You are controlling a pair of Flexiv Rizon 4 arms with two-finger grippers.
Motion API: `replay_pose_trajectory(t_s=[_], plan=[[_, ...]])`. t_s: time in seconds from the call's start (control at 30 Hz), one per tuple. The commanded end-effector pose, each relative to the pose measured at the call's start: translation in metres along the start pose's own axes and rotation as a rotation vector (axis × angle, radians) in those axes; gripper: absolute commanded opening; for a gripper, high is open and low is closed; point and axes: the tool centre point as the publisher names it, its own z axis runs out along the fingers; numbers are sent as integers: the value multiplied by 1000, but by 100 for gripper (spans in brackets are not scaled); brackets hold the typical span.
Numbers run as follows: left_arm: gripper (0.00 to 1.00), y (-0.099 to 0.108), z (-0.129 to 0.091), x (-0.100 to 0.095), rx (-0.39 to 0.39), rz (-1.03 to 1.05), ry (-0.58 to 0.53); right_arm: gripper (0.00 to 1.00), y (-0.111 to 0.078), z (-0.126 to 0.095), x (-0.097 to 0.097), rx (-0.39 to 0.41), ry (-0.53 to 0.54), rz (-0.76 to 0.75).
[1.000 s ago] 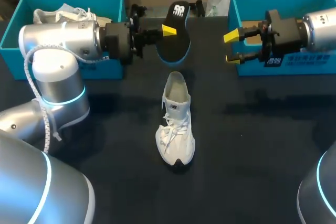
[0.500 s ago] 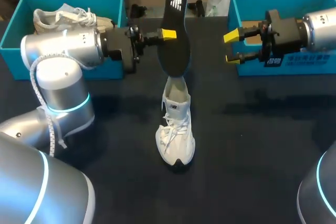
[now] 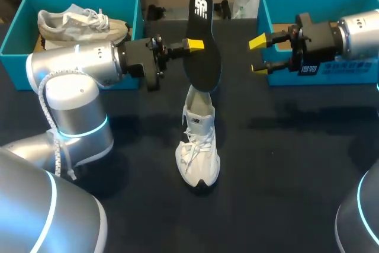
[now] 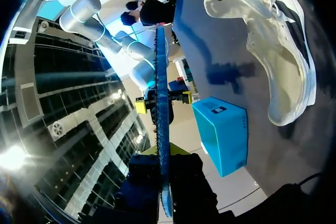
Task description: Take the shoe out of the shoebox, open the shoe tongue, remove and reinsert the insole, then place the shoe into the shoebox
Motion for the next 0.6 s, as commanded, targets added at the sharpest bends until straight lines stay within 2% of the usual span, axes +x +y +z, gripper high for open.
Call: replay_pose_trajectory(t_s=[0.03,0.23,0.27,0.3,0.37,0.6], plan=[[0,-1,4,1,-6,-1,9,100,8,14,-2,7,8,-8],[0,-1,12,3,-33,-28,10,100,10,27,-1,4,11,-38],[0,-1,13,4,-36,-31,9,98,10,29,-1,3,12,-43],[0,-1,15,5,-40,-33,11,94,10,31,-1,3,12,-45],[0,-1,18,5,-42,-34,9,76,11,36,-1,1,17,-51],[0,2,29,9,-60,-18,13,58,13,47,-1,10,31,-55]])
